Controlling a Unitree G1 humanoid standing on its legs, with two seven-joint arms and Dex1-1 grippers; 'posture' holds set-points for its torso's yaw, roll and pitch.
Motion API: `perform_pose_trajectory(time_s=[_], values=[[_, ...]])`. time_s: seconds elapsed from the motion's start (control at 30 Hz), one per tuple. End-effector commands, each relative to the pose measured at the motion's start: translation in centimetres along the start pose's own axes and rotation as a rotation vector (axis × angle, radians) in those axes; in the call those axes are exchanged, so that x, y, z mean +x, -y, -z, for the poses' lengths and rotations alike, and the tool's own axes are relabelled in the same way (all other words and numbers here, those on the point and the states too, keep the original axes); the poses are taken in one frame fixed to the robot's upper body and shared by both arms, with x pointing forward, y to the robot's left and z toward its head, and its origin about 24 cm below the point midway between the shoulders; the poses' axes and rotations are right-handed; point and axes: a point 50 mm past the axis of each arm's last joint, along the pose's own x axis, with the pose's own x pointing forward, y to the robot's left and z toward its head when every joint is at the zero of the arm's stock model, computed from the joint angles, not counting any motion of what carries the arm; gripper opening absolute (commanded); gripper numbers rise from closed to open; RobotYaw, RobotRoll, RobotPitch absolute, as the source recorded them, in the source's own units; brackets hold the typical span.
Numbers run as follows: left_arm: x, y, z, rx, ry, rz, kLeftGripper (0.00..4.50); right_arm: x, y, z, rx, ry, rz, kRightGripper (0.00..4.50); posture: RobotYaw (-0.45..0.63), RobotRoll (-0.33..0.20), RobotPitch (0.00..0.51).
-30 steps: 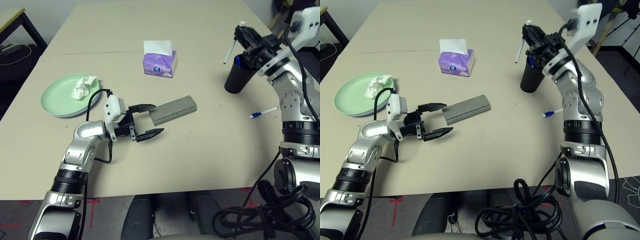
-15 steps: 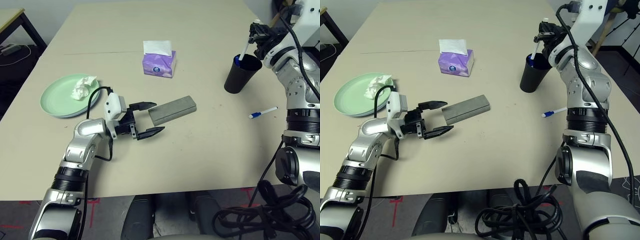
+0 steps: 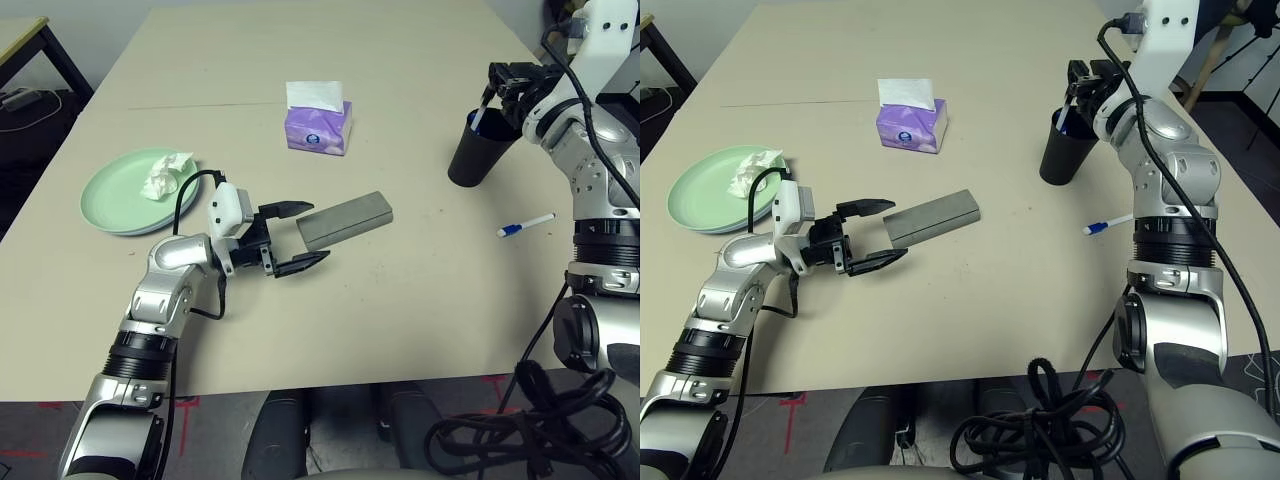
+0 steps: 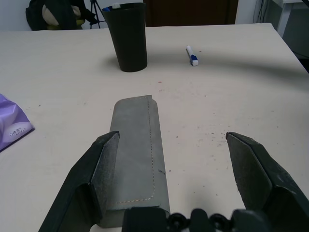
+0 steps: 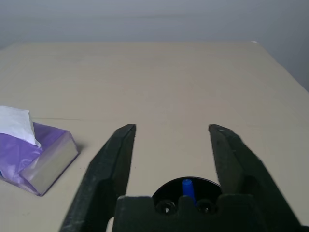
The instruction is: Organize and tidy the items on the table.
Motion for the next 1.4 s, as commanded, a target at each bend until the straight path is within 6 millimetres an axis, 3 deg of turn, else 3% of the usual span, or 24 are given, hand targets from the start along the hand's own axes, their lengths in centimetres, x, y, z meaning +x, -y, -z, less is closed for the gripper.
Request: perform_pose_trajectory(time_s=[0.03,0.2,0.3,0.43,0.53,0.73,0.97,1.17,1.4], values=[[-0.2,0.2,0.3,-0.012,-0.016,0.004,4.5,-0.3,0.1,0.1,-0.027,-0.013,-0.004,4.47,-0.01,0.0,0.121],[-0.1,0.3,0.2,-0.012,-0.011,0.005,4.5,-0.3,0.0,-0.2,-0.025,0.01,-0.052,4.47,-0.01,0.0,0.123],[0.0,0.2,0.1,-0.01,-0.009,0.003,4.5,-0.9,-0.8,0.1,-0.046,0.083,-0.248,4.47,0.0,0.0,0.125],[-0.1,0.3,0.2,-0.01,-0.01,0.004,4.5,-1.6,-0.9,1.5,-0.132,0.11,-0.352,4.47,0.0,0.0,0.121],[0.0,0.3,0.1,-0.009,-0.009,0.004,4.5,-2.5,-1.6,3.1,-0.241,0.101,-0.523,4.47,0.01,0.0,0.12],[-0.3,0.3,0.0,0.001,-0.019,0.004,4.5,-3.5,-1.6,5.2,-0.545,-0.058,-0.887,4.47,0.02,0.0,0.132],[0.0,0.6,-0.3,0.005,-0.009,0.004,4.5,-4.1,1.4,6.5,-0.868,-0.399,-1.163,4.47,0.03,0.0,0.163],[0.2,1.2,-0.4,-0.003,0.004,-0.005,4.5,-3.7,3.7,6.2,-1.075,-0.67,-1.259,4.47,0.04,0.0,0.186],[0.3,1.0,-0.5,0.006,0.03,-0.075,4.5,-3.6,4.4,6.2,-1.285,-0.778,-1.302,4.47,0.07,0.0,0.184]])
